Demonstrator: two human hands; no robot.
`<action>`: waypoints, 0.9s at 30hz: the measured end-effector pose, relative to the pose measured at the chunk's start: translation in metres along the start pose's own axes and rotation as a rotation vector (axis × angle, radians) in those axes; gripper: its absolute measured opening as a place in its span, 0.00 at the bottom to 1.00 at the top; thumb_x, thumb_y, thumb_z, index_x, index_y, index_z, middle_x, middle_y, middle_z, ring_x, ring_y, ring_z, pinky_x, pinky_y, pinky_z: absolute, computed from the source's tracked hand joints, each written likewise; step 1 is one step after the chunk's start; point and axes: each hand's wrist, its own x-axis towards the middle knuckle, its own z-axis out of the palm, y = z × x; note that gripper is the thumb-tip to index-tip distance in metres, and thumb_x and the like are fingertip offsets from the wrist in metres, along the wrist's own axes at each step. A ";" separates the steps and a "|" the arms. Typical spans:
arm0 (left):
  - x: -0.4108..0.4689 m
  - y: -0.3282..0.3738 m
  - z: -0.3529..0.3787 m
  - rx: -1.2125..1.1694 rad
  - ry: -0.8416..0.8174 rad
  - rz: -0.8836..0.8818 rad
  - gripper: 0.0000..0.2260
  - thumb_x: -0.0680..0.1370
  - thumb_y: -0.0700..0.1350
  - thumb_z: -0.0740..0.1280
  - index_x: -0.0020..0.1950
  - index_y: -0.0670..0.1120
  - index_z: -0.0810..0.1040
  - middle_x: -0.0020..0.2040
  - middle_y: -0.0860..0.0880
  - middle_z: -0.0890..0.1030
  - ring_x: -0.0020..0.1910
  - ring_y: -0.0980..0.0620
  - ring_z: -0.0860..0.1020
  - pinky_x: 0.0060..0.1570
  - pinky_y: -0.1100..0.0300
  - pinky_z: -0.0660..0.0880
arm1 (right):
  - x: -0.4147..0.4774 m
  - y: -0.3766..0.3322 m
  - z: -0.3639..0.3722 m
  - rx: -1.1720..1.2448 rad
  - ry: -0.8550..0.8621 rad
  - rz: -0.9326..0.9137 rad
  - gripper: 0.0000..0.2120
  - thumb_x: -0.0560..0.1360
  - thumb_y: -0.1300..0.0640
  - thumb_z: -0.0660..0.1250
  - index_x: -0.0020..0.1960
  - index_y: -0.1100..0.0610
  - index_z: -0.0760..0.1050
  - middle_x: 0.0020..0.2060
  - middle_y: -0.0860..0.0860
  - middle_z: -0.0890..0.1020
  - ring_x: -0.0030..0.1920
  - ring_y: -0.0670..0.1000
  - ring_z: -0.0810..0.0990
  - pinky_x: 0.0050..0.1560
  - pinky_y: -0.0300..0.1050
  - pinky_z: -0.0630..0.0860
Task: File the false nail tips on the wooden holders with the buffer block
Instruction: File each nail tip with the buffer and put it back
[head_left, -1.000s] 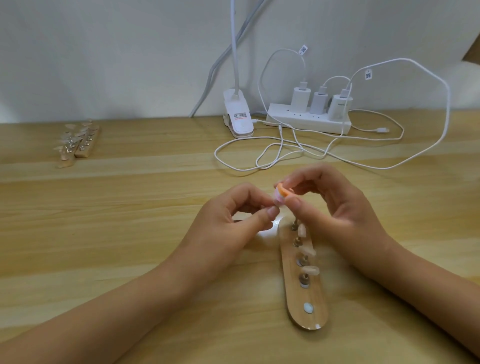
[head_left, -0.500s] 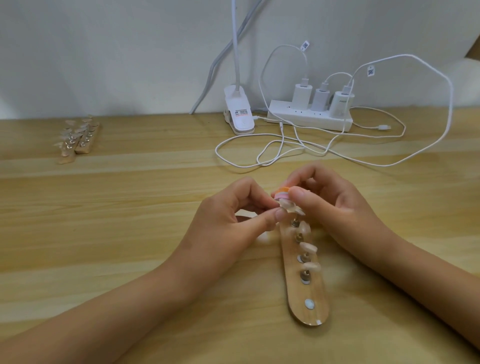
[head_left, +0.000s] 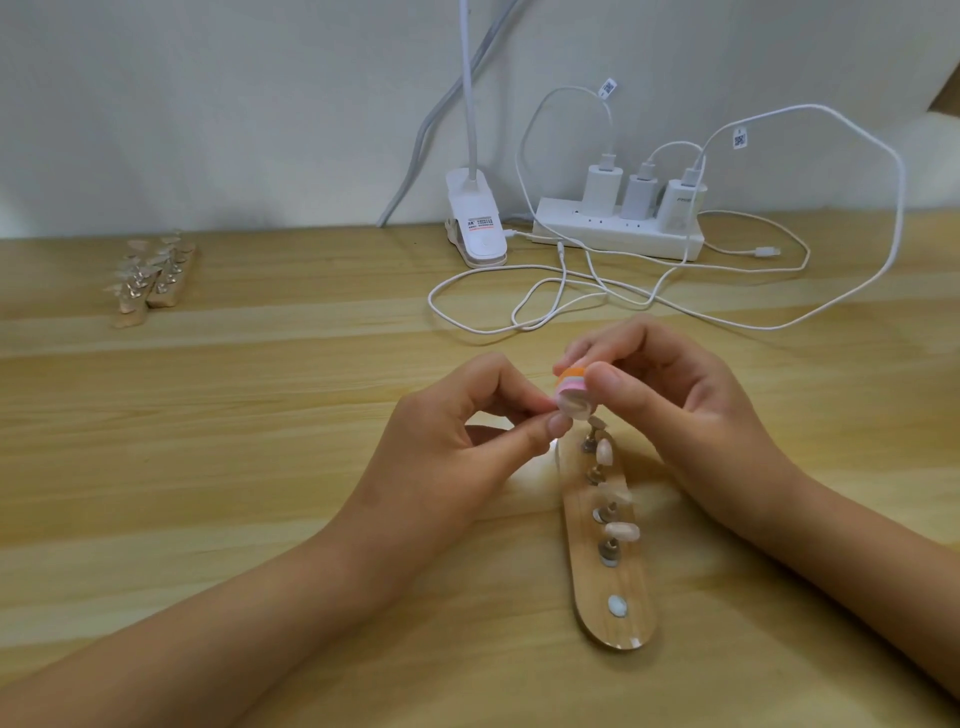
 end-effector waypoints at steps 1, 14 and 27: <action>0.000 0.000 0.000 -0.004 0.002 -0.001 0.05 0.71 0.46 0.74 0.40 0.55 0.79 0.41 0.53 0.84 0.40 0.56 0.82 0.43 0.61 0.80 | 0.001 0.000 0.000 0.010 -0.003 0.016 0.08 0.74 0.56 0.67 0.46 0.61 0.74 0.47 0.51 0.83 0.48 0.46 0.82 0.50 0.39 0.78; 0.001 0.000 -0.002 -0.002 -0.001 0.003 0.05 0.72 0.45 0.73 0.42 0.55 0.81 0.42 0.54 0.84 0.41 0.57 0.82 0.43 0.63 0.79 | 0.002 0.001 -0.003 0.010 -0.028 0.064 0.11 0.73 0.58 0.72 0.53 0.57 0.76 0.51 0.54 0.85 0.53 0.49 0.84 0.53 0.42 0.79; 0.000 0.000 0.000 0.016 0.003 0.025 0.05 0.72 0.44 0.73 0.40 0.53 0.80 0.40 0.53 0.83 0.42 0.51 0.82 0.44 0.55 0.81 | -0.001 -0.005 0.000 0.013 -0.067 0.051 0.08 0.73 0.61 0.71 0.49 0.62 0.75 0.51 0.57 0.84 0.52 0.51 0.83 0.53 0.42 0.79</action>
